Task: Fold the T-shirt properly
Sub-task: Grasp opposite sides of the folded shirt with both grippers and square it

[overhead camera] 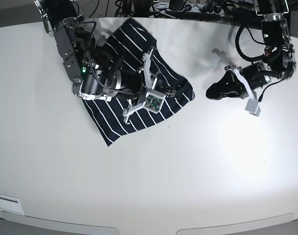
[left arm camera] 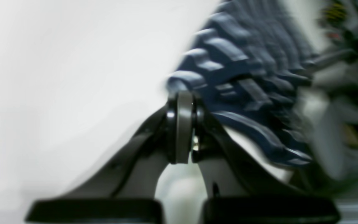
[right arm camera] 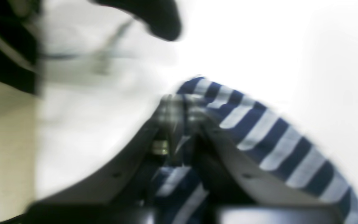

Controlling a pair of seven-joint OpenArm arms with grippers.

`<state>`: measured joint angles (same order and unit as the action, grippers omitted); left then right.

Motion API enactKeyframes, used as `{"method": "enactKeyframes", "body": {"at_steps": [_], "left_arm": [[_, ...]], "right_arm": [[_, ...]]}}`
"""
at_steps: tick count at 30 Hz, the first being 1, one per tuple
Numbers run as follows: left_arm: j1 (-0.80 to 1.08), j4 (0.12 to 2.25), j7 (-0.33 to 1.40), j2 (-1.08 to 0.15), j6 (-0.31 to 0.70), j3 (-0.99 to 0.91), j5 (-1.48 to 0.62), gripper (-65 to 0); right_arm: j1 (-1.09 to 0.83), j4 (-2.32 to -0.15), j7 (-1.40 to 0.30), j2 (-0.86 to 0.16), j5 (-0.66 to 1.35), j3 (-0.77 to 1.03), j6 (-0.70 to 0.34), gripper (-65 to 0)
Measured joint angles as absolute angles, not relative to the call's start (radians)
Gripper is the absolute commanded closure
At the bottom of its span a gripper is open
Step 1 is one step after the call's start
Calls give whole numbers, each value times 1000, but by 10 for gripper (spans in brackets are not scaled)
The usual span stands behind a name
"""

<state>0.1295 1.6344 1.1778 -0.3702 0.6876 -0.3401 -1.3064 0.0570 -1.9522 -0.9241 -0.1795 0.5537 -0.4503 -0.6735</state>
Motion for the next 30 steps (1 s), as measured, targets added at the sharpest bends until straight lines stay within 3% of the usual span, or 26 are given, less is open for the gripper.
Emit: {"method": "enactKeyframes", "body": {"at_steps": [3, 6, 10, 15, 25, 30], "left_arm": [[121, 1635, 1276, -386, 690, -340, -1471, 0], [117, 1652, 1302, -390, 690, -340, -1456, 0], [116, 1719, 1297, -390, 690, -264, -1457, 0], [114, 1884, 1294, -384, 690, -47, -1455, 0], [114, 1917, 1091, -236, 693, 363, -840, 0], [105, 1821, 956, -253, 677, 445, -595, 0]], "right_arm": [[76, -1952, -848, -180, 447, -394, -569, 0], [81, -1952, -770, -180, 351, -326, -520, 0], [93, -1917, -742, -194, 287, -287, -531, 0], [185, -1727, -701, -250, 283, -290, -570, 0], [363, -1332, -692, -247, 326, -290, -673, 0], [360, -1310, -797, -293, 440, -291, -694, 0]]}}
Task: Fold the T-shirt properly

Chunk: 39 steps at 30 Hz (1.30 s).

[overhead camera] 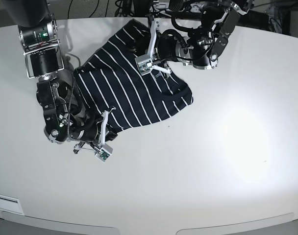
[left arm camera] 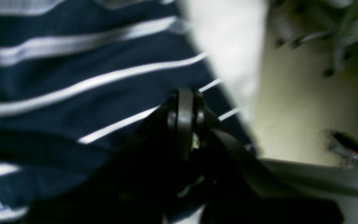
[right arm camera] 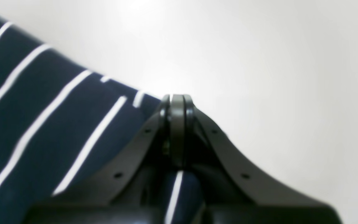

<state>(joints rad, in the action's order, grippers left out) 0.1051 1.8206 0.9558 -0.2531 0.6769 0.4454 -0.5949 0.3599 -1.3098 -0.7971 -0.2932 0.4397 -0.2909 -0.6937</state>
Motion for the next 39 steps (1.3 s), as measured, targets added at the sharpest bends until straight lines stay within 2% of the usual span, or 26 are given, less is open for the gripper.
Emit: {"method": "enactKeyframes", "body": {"at_steps": [7, 10, 16, 24, 33, 35, 39], "left_arm": [[-47, 1669, 841, -348, 671, 450, -600, 0], [-104, 1633, 818, -397, 674, 449, -601, 0], [-218, 1547, 759, -455, 674, 449, -540, 0], [-343, 1424, 652, -490, 675, 452, -427, 0], [-486, 1374, 603, -490, 662, 452, -384, 0], [-501, 1374, 612, -486, 659, 453, -421, 0], [-500, 1375, 736, -498, 665, 448, -647, 0]], "right_arm": [[332, -1452, -1014, -416, 704, -289, -689, 0], [257, -1549, -1019, -475, 786, -289, -674, 0], [95, -1657, -1010, -529, 805, -283, -640, 0], [-116, -1742, -965, -519, 836, -238, -635, 0], [-300, -2017, -1041, -420, 789, -88, -624, 0], [-300, -2078, -1018, -397, 792, -46, -623, 0], [-294, -2129, -929, -396, 716, 60, -591, 0]]}}
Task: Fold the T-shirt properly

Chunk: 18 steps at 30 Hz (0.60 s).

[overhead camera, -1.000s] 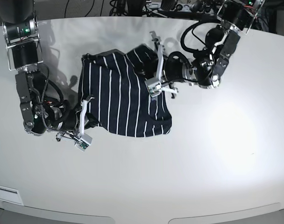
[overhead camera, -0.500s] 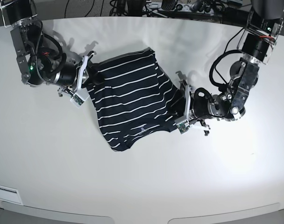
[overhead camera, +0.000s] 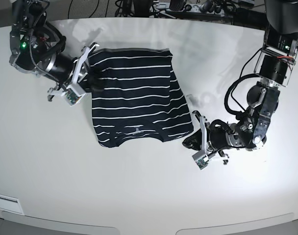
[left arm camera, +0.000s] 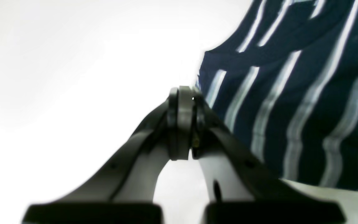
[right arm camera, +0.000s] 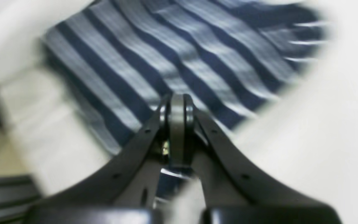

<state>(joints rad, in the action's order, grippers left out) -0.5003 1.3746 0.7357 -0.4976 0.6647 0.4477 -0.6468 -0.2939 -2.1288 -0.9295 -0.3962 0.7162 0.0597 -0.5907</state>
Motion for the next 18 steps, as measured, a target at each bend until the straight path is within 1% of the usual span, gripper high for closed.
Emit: {"method": "enactKeyframes", "body": {"at_steps": [1, 2, 4, 6, 7, 9, 12, 14, 16, 18], "left_arm": [[-495, 1374, 769, -503, 690, 447, -725, 0], [-490, 1374, 808, -508, 692, 447, -818, 0], [-476, 1375, 855, -526, 690, 447, -1016, 0], [-459, 1382, 927, -544, 690, 437, -1150, 0], [-448, 1383, 982, -546, 690, 421, -1184, 0], [-419, 1390, 1060, -544, 690, 387, -1288, 0], [-360, 1422, 1184, -535, 690, 313, -1470, 0], [-312, 1462, 1256, -532, 691, 242, -1455, 0], [-247, 1522, 1288, -543, 691, 171, -1454, 0], [-174, 1603, 1304, -551, 691, 120, -1456, 0]], "right_arm": [[-297, -2131, -915, -396, 711, 93, -583, 0], [-299, -2135, -893, -396, 713, 125, -579, 0], [-299, -2151, -859, -396, 791, 196, -591, 0], [-296, -2161, -852, -396, 918, 270, -693, 0], [-297, -2163, -857, -396, 984, 300, -701, 0], [-298, -2163, -903, -398, 1100, 366, -694, 0], [-298, -2163, -1027, -407, 1265, 444, -693, 0], [-319, -2163, -1110, -406, 1349, 488, -693, 0], [-371, -2163, -1163, -404, 1454, 535, -693, 0], [-430, -2167, -1226, -402, 1464, 580, -696, 0]]}}
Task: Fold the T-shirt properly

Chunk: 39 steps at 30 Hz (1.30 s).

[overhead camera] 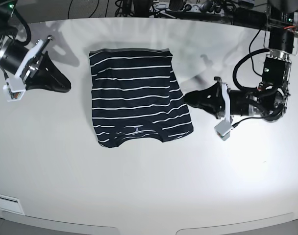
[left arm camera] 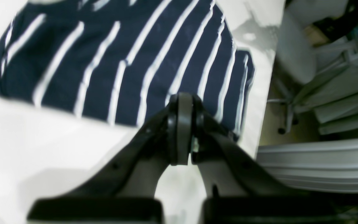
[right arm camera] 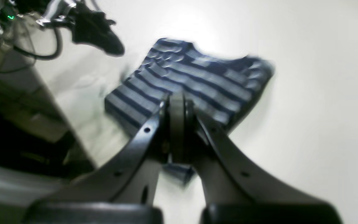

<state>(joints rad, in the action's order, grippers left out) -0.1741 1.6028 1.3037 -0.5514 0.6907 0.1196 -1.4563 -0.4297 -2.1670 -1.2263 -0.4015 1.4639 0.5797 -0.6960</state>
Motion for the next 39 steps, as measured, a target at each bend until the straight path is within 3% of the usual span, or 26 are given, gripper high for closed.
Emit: {"method": "enactKeyframes", "body": {"at_steps": [16, 23, 27, 29, 33, 39], "left_arm": [[571, 2152, 1319, -590, 690, -159, -1459, 0], [924, 2217, 1311, -593, 690, -206, -1452, 0], [1103, 2194, 1188, -585, 691, -204, -1231, 0], [1143, 2169, 1080, -562, 690, -205, -1114, 0], [1136, 2055, 903, -455, 694, -208, -888, 0], [968, 1741, 841, -380, 674, -207, -831, 0]], "right_arm": [[-935, -2180, -1343, -403, 1460, 761, -696, 0], [-1150, -2180, -1372, -387, 1467, 762, -697, 0], [-1230, -2169, -1390, -319, 1460, 715, -697, 0], [-1230, -2129, -1326, -320, 1411, 645, -697, 0], [-1203, -1973, -1087, -324, 1114, 452, -695, 0], [-1023, -1691, -842, -319, 787, 170, -692, 0]]}}
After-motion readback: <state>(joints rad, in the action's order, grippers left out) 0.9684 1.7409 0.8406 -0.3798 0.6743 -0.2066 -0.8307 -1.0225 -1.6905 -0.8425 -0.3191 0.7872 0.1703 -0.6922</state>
